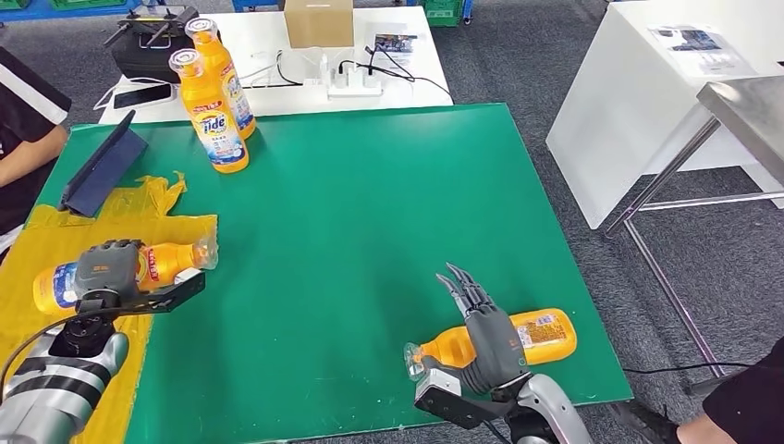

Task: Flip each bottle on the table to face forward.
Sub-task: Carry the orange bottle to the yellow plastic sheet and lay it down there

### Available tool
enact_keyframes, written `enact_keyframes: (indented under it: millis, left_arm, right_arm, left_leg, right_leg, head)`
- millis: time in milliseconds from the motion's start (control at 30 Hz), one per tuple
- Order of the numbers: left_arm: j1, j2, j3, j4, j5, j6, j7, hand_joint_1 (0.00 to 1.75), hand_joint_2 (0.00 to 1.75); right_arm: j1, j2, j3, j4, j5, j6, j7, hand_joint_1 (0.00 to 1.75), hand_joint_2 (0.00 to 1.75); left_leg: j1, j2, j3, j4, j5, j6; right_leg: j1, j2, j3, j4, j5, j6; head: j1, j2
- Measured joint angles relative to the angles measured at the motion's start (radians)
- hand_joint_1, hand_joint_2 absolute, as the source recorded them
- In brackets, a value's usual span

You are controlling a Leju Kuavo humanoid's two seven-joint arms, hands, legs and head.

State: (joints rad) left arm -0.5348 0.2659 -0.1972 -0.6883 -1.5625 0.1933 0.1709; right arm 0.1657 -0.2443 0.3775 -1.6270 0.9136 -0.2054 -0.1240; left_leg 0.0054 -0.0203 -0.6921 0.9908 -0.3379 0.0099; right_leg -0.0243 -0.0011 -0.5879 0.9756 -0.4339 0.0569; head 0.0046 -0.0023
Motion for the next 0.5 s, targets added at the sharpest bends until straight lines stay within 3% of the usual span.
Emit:
enact_keyframes:
  millis: [33,167,500]
  left_arm:
    - [-0.007,0.000,-0.005,0.025,0.000,-0.006,0.000,1.75,1.75]
    - [-0.034,-0.002,-0.017,0.095,0.003,-0.017,0.005,0.03,1.75]
    - [-0.051,-0.023,-0.009,0.149,0.089,0.036,-0.043,0.00,1.75]
  right_arm:
    - [0.000,-0.009,-0.006,0.009,0.004,0.005,0.005,0.00,1.75]
    - [0.001,-0.039,-0.026,0.033,0.013,0.014,0.013,0.00,1.75]
    - [0.057,-0.117,-0.063,0.049,-0.026,0.066,0.074,0.00,1.75]
  left_leg:
    - [0.000,0.000,0.000,0.000,0.000,0.000]
    - [0.000,-0.001,0.001,0.000,0.000,0.000]
    - [0.000,-0.003,0.007,0.000,-0.002,0.000]
  right_leg:
    - [0.000,0.000,0.000,0.000,0.000,0.000]
    - [0.000,0.000,0.002,0.000,0.000,0.000]
    - [0.000,-0.001,-0.001,-0.001,-0.003,-0.002]
  head:
    - [0.000,0.000]
    - [0.000,0.000]
    - [0.000,0.000]
